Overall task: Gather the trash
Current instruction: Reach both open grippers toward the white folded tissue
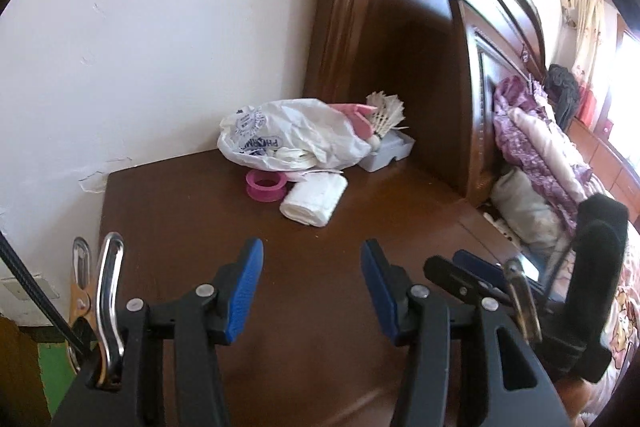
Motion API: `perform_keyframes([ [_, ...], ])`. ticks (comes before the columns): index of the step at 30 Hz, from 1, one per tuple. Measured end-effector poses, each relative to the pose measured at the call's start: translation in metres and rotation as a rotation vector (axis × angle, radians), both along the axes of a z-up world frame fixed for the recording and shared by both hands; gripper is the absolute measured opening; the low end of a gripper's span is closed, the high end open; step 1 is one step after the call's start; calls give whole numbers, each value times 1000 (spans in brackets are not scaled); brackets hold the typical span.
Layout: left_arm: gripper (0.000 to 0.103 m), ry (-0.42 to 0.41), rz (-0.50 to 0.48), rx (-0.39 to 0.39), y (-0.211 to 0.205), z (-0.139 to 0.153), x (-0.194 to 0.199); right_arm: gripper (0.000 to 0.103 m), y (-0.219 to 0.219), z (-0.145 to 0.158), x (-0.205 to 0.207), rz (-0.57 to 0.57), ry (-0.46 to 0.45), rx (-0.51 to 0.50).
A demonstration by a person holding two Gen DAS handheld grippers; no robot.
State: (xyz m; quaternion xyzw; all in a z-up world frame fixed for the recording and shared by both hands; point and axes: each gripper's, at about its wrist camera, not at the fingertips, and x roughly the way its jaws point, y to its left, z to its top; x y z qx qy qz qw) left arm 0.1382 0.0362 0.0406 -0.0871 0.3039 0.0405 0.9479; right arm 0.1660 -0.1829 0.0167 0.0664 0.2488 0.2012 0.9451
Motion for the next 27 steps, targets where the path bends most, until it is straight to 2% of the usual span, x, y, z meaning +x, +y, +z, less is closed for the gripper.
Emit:
perform_keyframes([
  [10, 54, 35, 28, -20, 24, -6, 36, 63, 7, 3, 20, -4, 4, 17],
  [17, 54, 37, 8, 7, 31, -7, 43, 63, 4, 7, 36, -27, 0, -40],
  [21, 54, 58, -18, 85, 23, -12, 55, 65, 6, 2, 56, -6, 102, -58],
  [27, 54, 142, -86, 70, 10, -24, 89, 67, 10, 4, 69, -10, 131, -70],
])
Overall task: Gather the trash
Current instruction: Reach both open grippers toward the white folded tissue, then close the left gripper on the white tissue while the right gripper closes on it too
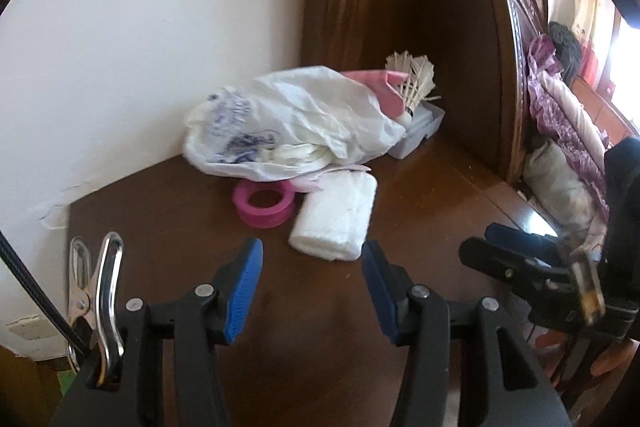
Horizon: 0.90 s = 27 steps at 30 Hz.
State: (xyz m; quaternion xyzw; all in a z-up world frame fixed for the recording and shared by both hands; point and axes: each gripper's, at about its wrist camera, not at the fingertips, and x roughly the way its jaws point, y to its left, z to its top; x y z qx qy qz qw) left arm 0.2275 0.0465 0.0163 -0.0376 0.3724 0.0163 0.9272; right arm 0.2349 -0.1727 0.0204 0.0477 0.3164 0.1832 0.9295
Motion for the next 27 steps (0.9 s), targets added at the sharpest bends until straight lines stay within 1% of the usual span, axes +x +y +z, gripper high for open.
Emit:
perform_keyframes([
  [1, 54, 13, -5, -5, -1, -2, 7, 67, -2, 1, 3, -6, -2, 25],
  [3, 54, 40, 1, -9, -3, -6, 21, 68, -7, 1, 11, -12, 27, 76],
  [5, 54, 72, 6, -15, -3, -11, 33, 68, -12, 5, 18, -7, 34, 150],
  [8, 54, 110, -10, -41, -3, -18, 44, 68, -10, 10, 38, -14, 73, 173],
  [9, 54, 104, -21, -28, -5, -19, 44, 68, -9, 11, 43, -3, 87, 181],
  [10, 53, 97, -38, 2, -9, -20, 44, 68, -5, 11, 51, 16, 114, 190],
  [11, 47, 93, -44, 22, -11, -21, 44, 68, -1, 11, 59, 32, 138, 192],
  [12, 19, 89, -54, 21, -13, -20, 43, 68, 2, 11, 63, 40, 151, 188],
  [14, 16, 84, -88, -31, -11, -20, 40, 68, 11, 13, 69, 49, 154, 169],
  [16, 14, 68, -127, -80, -10, -18, 36, 68, 17, 12, 71, 73, 164, 185],
  [18, 14, 31, -161, -131, -10, -14, 29, 68, 23, 10, 71, 103, 172, 208],
  [19, 14, 16, -178, -149, -11, -10, 25, 68, 26, 9, 71, 114, 177, 215],
  [21, 14, -7, -193, -156, -12, -5, 18, 67, 30, 7, 71, 136, 199, 250],
  [23, 14, -16, -197, -156, -11, -1, 13, 55, 29, 7, 71, 171, 202, 333],
  [24, 14, -21, -194, -153, -10, 0, 11, 40, 28, 8, 69, 179, 192, 367],
  [25, 14, -23, -198, -163, -9, 0, 10, 28, 26, 10, 67, 164, 175, 377],
  [26, 14, -24, -197, -171, -8, 0, 9, 26, 25, 12, 64, 153, 162, 382],
  [27, 14, -26, -195, -172, -7, 1, 9, 21, 25, 13, 62, 153, 149, 385],
])
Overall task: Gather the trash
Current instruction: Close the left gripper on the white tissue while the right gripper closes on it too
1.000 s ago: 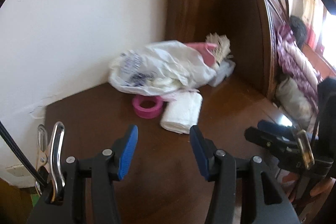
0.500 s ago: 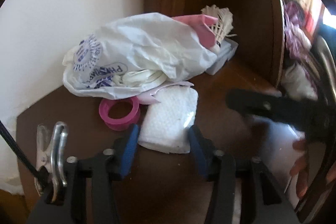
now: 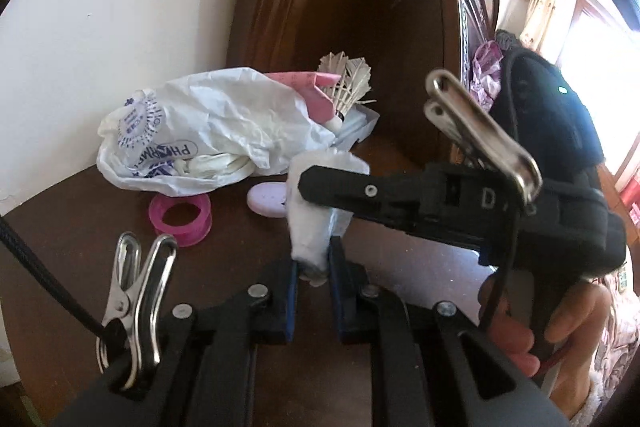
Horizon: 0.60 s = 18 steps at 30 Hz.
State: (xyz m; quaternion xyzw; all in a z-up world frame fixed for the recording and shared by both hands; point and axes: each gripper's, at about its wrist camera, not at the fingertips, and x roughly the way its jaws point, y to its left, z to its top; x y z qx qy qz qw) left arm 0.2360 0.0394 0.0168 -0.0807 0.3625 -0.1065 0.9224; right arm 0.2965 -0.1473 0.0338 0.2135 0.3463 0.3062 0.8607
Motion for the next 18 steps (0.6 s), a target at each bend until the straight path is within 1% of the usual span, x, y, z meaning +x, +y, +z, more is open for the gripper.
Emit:
perform_keyframes([
  [3, 14, -3, 6, -19, 9, 3, -8, 18, 8, 7, -11, -3, -66, -55],
  [5, 14, -6, 9, -31, 8, 5, -10, 18, 12, 10, -15, 0, -84, -71],
  [9, 14, -11, 11, -31, 8, 11, -17, 18, 14, 11, -30, 7, -102, -57],
  [12, 14, -23, 4, -23, 3, 13, -21, 18, 2, 13, -39, 0, -105, -35],
  [14, 14, -37, 1, -6, -3, 15, -27, 18, -2, 12, -43, -6, -115, -31],
  [18, 14, -61, 6, -2, -11, 17, -42, 18, -12, 13, -58, -5, -140, -4],
])
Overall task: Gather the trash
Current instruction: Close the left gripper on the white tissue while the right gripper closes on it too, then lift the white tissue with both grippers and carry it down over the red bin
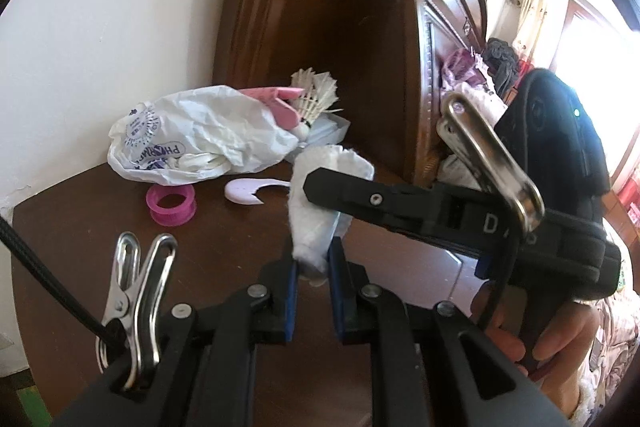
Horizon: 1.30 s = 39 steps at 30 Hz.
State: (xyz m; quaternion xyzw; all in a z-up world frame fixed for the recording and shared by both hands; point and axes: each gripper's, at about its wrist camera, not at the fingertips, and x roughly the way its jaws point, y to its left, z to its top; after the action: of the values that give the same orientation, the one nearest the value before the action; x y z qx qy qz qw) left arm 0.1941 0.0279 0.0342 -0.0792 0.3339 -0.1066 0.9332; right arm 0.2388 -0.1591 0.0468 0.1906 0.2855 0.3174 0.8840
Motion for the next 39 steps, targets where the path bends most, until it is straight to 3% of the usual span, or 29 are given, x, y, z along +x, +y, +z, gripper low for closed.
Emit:
perform_keyframes([
  [11, 15, -86, -16, 39, -52, 9, -34, 19, -36, 10, -47, 10, -91, 32],
  [21, 15, -71, -102, 68, -96, 0, -51, 20, -85, 1, -89, -29, -119, 50],
  [39, 15, -110, -161, 109, -143, -20, -103, 20, -116, -17, -147, -53, -154, -10],
])
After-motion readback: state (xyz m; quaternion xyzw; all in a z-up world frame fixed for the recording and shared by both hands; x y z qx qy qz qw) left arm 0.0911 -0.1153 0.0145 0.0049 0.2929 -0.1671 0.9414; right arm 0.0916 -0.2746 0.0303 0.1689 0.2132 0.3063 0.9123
